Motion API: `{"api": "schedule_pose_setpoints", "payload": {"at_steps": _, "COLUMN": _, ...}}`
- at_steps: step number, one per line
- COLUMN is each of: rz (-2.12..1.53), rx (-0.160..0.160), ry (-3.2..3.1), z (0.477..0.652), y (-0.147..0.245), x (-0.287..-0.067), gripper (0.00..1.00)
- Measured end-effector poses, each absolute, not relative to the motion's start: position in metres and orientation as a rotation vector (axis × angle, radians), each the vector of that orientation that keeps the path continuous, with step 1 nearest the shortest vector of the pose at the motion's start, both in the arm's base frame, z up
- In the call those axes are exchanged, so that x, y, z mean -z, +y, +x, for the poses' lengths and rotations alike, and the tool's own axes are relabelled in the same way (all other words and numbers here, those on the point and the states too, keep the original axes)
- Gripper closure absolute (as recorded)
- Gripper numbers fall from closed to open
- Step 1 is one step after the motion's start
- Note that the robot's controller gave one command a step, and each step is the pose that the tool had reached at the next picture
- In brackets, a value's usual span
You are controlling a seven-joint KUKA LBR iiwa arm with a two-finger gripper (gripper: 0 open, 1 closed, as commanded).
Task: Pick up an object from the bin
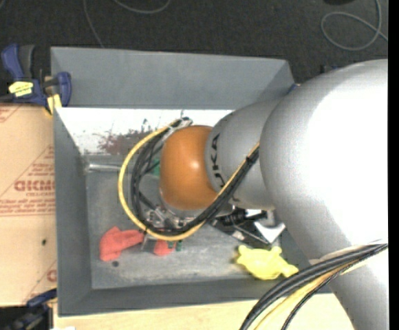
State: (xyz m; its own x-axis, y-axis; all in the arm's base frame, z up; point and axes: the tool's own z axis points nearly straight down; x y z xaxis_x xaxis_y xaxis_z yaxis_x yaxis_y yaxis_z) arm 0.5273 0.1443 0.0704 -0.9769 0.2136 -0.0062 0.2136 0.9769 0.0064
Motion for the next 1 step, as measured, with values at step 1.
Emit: {"api": "schedule_pose_setpoints", "payload": {"at_steps": 1, "rz": 0.337, "rx": -0.008, "ry": 3.118, "z": 0.5264, "y": 0.1439, "x": -0.0734, "gripper": 1.0}}
